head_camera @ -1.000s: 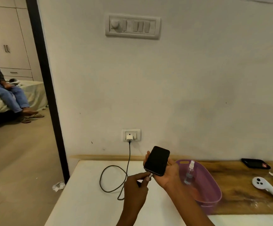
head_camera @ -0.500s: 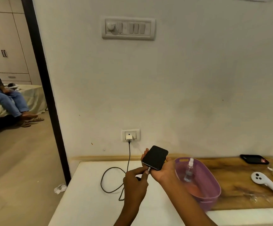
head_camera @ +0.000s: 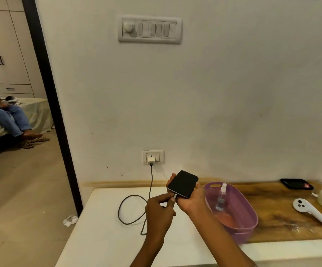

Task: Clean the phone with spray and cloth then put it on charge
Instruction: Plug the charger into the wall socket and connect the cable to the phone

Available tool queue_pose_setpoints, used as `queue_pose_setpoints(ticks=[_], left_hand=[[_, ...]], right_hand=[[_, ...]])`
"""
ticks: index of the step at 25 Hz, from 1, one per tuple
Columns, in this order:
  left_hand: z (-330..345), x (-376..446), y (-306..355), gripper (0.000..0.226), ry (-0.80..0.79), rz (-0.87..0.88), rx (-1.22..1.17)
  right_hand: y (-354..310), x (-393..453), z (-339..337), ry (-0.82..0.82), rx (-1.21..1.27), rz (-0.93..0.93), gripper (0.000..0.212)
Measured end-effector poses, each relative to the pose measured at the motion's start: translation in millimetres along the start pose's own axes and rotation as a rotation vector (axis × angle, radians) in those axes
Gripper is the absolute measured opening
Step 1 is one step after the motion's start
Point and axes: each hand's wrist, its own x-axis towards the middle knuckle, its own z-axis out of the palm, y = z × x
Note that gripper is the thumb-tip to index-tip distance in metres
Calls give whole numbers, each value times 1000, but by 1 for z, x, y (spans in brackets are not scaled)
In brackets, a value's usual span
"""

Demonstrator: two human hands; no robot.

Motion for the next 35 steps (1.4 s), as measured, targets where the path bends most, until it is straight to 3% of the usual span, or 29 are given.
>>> queue_pose_setpoints(ticks=[11,18,29,35], left_hand=[[-8,5,-8,20,-44,4,22],[-15,15,8,50,-166,-215,-201],[2,33,-1,61,-189,-353,-113],[2,31,-16,55,-244,-308,-18]], right_hand=[[7,9,-7,-20,-35,-41,63],[4,12,-3,-107,-193,-126,64],[15,19,-16,-171,-290,-166,77],[14,31,-35,-95,-346,-146,76]])
